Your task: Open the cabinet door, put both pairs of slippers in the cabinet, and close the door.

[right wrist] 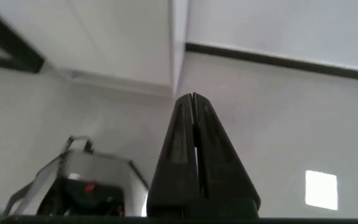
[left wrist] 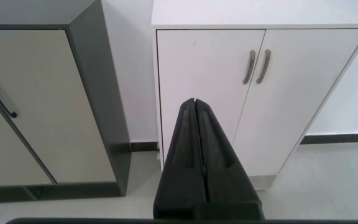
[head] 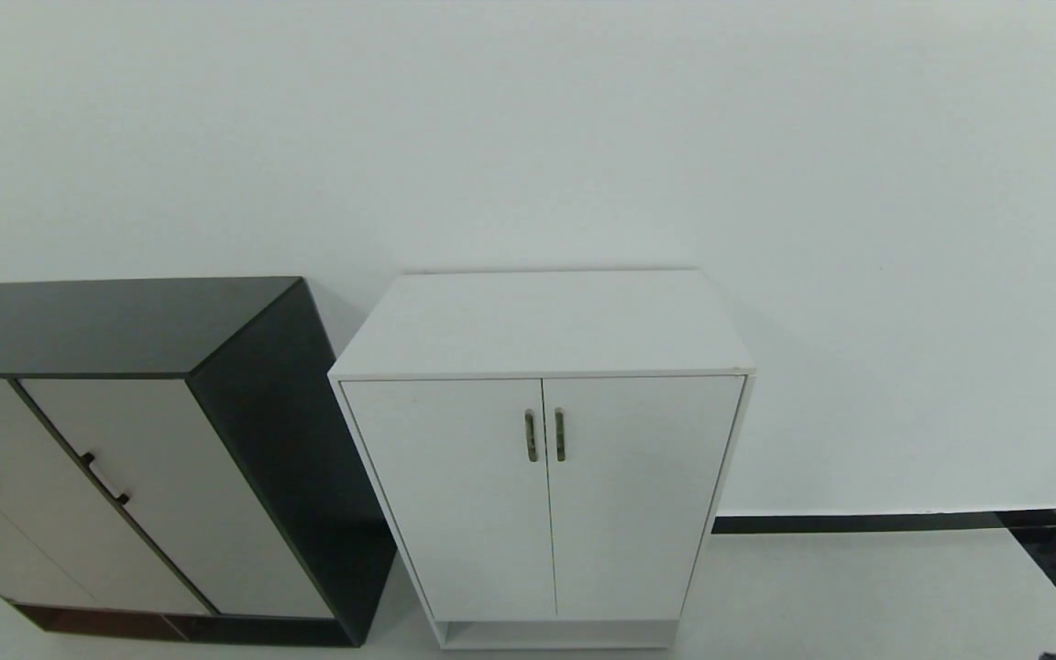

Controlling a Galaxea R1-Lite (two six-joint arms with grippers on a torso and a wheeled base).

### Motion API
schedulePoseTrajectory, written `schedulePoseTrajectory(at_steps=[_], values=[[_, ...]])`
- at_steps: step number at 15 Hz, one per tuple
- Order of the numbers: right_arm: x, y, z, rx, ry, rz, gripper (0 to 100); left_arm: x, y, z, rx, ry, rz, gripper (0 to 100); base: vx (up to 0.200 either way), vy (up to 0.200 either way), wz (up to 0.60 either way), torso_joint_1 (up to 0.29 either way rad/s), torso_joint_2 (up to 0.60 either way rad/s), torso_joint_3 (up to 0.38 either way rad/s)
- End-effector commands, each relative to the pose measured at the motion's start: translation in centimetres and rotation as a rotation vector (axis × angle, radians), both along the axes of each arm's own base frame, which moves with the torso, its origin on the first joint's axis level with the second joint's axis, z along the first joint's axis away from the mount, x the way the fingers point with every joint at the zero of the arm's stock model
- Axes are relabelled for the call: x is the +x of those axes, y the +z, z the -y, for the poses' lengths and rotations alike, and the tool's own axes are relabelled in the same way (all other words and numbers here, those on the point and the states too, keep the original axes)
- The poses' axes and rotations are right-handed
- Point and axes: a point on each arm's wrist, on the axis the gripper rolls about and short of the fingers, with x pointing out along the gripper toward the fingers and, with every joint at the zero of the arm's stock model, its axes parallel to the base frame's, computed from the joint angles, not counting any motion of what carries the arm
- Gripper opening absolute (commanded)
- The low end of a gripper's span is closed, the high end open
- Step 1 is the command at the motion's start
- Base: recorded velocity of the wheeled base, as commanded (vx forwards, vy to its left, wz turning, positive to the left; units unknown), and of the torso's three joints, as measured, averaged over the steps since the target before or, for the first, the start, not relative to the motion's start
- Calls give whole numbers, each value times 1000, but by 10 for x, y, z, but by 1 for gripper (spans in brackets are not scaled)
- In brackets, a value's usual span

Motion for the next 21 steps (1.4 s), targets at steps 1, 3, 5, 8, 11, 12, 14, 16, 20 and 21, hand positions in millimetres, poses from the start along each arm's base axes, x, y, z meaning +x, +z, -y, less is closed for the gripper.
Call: schedulePoseTrajectory(at_steps=[1,3,5,8,11,12,14,16,20,21], values=[[-41,-14,8,49,46,72,0,0,0,0,0,0,-1,0,0,0,0,0,0,0],[-48,-19,9,60,63,77,0,0,0,0,0,0,-1,0,0,0,0,0,0,0],[-51,-19,10,62,61,108,0,0,0,0,0,0,-1,0,0,0,0,0,0,0],[-56,-19,11,66,-10,188,0,0,0,0,0,0,-1,0,0,0,0,0,0,0],[-67,-20,12,69,-83,319,0,0,0,0,0,0,-1,0,0,0,0,0,0,0],[-68,-21,12,66,-104,337,0,0,0,0,0,0,-1,0,0,0,0,0,0,0],[-70,-22,11,67,-142,370,0,0,0,0,0,0,-1,0,0,0,0,0,0,0],[-75,-22,11,63,-162,432,0,0,0,0,0,0,-1,0,0,0,0,0,0,0],[-75,-23,11,56,-178,430,0,0,0,0,1,2,-1,0,0,0,0,0,0,0],[-75,-23,11,56,-178,430,0,0,0,0,4,0,-1,0,0,0,0,0,0,0]])
